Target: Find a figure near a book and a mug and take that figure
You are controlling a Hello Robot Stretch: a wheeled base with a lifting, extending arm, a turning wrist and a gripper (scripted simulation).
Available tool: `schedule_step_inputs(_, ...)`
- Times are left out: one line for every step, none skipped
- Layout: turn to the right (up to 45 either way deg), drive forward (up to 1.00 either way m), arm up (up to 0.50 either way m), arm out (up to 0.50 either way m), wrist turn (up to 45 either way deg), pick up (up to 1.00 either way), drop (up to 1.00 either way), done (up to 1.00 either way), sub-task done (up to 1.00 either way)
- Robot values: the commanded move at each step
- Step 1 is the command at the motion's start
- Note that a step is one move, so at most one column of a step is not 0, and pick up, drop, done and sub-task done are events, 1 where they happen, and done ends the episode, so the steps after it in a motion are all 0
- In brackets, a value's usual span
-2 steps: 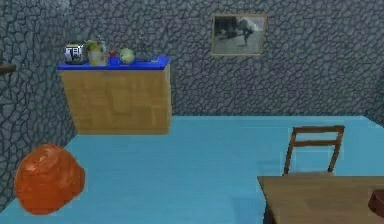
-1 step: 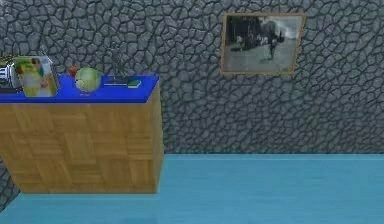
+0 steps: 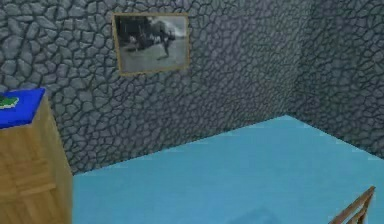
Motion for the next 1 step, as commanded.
schedule_step_inputs(0.0,0.05,0.00,0.00,0.0,0.00,0.00,0.00,0.00)
